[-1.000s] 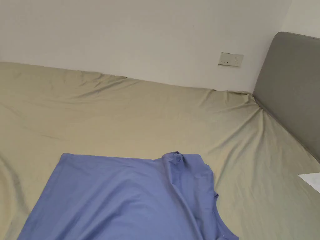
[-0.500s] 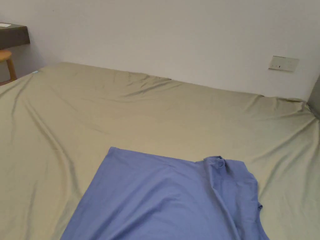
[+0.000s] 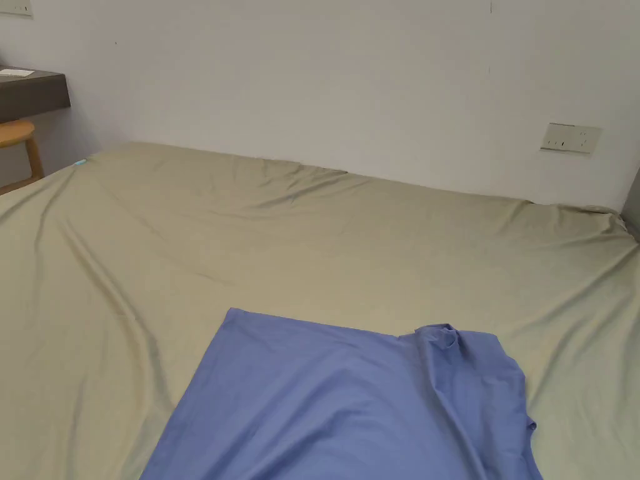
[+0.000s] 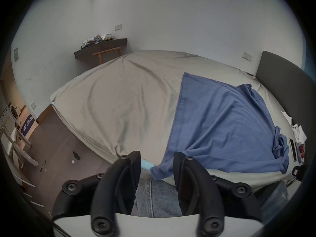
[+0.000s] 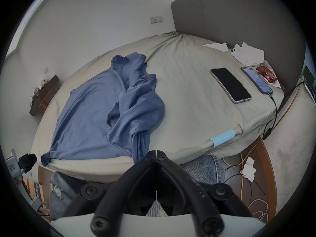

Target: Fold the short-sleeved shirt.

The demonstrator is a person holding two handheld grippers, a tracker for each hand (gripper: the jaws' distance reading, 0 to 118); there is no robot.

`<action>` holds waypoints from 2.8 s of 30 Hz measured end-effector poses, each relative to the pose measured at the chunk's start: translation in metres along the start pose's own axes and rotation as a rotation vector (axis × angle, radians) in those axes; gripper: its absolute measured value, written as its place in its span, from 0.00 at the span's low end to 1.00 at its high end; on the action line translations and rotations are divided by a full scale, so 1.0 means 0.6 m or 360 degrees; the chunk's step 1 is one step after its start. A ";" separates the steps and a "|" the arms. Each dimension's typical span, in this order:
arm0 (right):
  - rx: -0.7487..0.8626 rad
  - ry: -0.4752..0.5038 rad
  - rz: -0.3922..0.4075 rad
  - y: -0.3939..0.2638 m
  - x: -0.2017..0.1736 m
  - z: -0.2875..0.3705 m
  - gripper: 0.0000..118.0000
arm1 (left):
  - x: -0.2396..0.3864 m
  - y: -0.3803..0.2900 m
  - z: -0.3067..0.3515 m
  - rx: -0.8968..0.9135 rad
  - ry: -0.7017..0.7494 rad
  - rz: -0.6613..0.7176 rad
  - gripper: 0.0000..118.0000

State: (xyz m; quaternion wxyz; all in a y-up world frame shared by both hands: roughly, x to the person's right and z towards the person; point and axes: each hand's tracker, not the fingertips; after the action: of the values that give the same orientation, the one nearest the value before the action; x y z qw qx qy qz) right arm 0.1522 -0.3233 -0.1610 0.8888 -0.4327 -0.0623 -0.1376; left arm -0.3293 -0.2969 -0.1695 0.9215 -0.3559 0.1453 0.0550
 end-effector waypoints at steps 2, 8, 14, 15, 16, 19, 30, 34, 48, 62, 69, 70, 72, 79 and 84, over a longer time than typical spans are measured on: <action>-0.0008 0.0000 0.0011 0.001 -0.002 -0.002 0.01 | -0.009 0.002 0.015 0.0049 -0.0025 0.0054 0.34; -0.0031 0.0011 0.0039 0.003 -0.005 -0.004 0.02 | -0.037 0.006 0.034 0.0099 -0.0073 0.0164 0.35; -0.0033 0.0029 0.0036 0.006 -0.006 -0.006 0.02 | -0.019 -0.013 -0.025 -0.0165 -0.0274 0.0031 0.50; -0.0032 0.0033 0.0033 0.007 -0.005 -0.006 0.02 | -0.014 -0.012 -0.037 -0.0177 -0.0255 0.0018 0.50; -0.0034 0.0037 0.0030 0.007 -0.005 -0.005 0.02 | -0.009 -0.012 -0.053 -0.0214 -0.0221 -0.0008 0.50; -0.0032 0.0042 0.0021 0.008 -0.005 -0.002 0.02 | -0.001 -0.013 -0.087 -0.0289 -0.0138 -0.0094 0.48; -0.0064 0.0028 -0.0011 0.011 0.001 -0.007 0.02 | -0.004 -0.017 -0.086 -0.0303 -0.0345 -0.0013 0.02; -0.0054 0.0032 -0.0019 0.016 0.001 -0.006 0.02 | 0.005 -0.011 -0.069 -0.0290 -0.0358 -0.0077 0.02; 0.0011 0.0089 -0.0042 0.070 -0.006 -0.038 0.02 | 0.051 0.152 -0.135 -0.0074 -0.0306 -0.0178 0.02; -0.0104 0.0162 0.0034 0.083 -0.017 -0.139 0.44 | 0.041 0.126 -0.124 -0.0095 -0.0317 -0.0093 0.02; -0.0059 0.0236 0.0009 0.082 -0.027 -0.091 0.06 | 0.034 0.124 -0.101 -0.0066 -0.0335 -0.0053 0.02; -0.0054 0.0226 -0.0006 0.087 -0.028 -0.081 0.06 | 0.032 0.126 -0.099 -0.0061 -0.0339 -0.0035 0.02; -0.0036 0.0182 0.0011 0.105 -0.032 -0.066 0.06 | 0.034 0.135 -0.098 -0.0040 -0.0336 -0.0031 0.02; -0.0071 0.0032 0.0122 0.236 -0.090 -0.107 0.07 | 0.073 0.197 -0.160 0.0005 -0.0318 -0.0118 0.02; -0.0035 -0.0072 0.0263 0.316 -0.131 -0.185 0.07 | 0.104 0.235 -0.227 -0.0005 -0.0287 -0.0133 0.02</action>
State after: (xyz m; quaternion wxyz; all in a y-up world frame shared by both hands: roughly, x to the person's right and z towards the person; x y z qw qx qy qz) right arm 0.1326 -0.2843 -0.3905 0.8906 -0.4492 -0.0448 -0.0547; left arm -0.3299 -0.2841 -0.3751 0.9317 -0.3568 0.0467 0.0485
